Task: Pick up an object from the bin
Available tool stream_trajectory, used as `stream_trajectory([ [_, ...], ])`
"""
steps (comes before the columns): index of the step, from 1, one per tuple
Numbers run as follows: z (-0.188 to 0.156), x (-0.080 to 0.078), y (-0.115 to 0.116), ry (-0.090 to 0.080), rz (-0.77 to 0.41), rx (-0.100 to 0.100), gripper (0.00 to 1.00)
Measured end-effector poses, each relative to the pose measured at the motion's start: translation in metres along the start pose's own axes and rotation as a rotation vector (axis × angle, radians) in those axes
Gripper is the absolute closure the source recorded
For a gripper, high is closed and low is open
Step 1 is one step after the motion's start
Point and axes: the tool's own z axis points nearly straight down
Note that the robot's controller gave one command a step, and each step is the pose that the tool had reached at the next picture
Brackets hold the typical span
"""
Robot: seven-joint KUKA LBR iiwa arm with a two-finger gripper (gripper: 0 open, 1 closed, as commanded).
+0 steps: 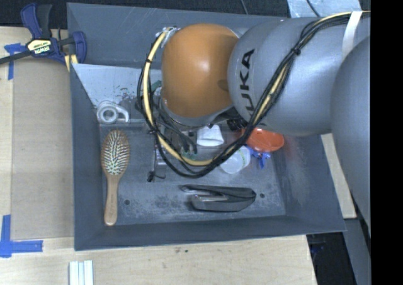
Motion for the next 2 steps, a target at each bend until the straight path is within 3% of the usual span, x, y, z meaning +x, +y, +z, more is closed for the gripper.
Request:
stream_trajectory([
  [1,-0.005,-0.002,-0.001,-0.008,0.004,-0.002,0.0],
  [2,0.077,-0.037,0.034,-0.013,-0.221,-0.002,0.0],
])
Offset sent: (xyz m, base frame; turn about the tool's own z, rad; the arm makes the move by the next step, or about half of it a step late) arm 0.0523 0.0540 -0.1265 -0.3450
